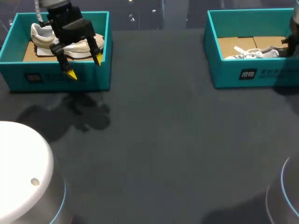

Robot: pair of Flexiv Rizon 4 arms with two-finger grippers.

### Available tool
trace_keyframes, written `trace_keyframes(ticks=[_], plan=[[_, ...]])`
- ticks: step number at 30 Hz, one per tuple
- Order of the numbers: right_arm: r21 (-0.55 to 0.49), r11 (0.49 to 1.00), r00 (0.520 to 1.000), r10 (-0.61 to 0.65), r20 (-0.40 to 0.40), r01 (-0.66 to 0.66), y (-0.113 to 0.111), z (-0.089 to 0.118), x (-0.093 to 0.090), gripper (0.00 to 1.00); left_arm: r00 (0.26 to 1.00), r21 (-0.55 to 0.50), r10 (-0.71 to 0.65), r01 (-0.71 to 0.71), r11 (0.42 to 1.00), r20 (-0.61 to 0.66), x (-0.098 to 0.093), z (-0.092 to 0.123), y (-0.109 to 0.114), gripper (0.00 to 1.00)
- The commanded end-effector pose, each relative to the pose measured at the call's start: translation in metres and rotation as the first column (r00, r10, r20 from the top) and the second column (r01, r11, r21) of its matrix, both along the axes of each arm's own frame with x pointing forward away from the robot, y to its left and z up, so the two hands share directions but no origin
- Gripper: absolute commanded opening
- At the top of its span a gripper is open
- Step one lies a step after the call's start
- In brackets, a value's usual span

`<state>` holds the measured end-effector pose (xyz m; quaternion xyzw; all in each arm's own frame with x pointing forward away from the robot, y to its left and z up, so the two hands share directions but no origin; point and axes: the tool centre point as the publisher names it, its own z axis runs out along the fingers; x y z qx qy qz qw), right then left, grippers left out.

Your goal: Take the shoe out of the shoebox, open the shoe tongue, remove and reinsert the insole, then place the shoe into the shoebox

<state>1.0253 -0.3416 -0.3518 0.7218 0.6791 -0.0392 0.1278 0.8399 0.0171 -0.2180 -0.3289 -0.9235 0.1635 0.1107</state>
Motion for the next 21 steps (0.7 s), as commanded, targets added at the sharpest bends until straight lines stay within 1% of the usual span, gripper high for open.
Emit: trace_keyframes(ticks=[1,2,4,10,21], plan=[[0.01,1.0,1.0,0.006,-0.001,-0.006,0.002,0.008,-0.004,0.64,1.0,0.0,0.0,0.0,1.0,0.003,-0.001,0.0,0.001,1.0],[0.011,1.0,1.0,0.008,-0.002,-0.008,0.003,0.011,-0.005,0.72,1.0,0.0,0.0,0.0,1.0,0.003,-0.001,0.0,0.001,1.0],[0.015,1.0,1.0,0.01,-0.004,-0.01,0.005,0.015,-0.006,0.84,1.0,0.0,0.0,0.0,1.0,0.003,-0.001,0.0,0.001,1.0],[0.034,0.999,1.0,0.006,-0.002,-0.006,0.011,0.035,-0.013,1.0,1.0,0.0,0.0,0.0,1.0,0.003,-0.001,0.0,0.001,1.0],[0.067,0.997,1.0,0.023,0.01,-0.024,0.035,0.084,-0.033,1.0,1.0,0.0,0.0,0.0,1.0,0.003,-0.001,0.0,0.001,1.0]])
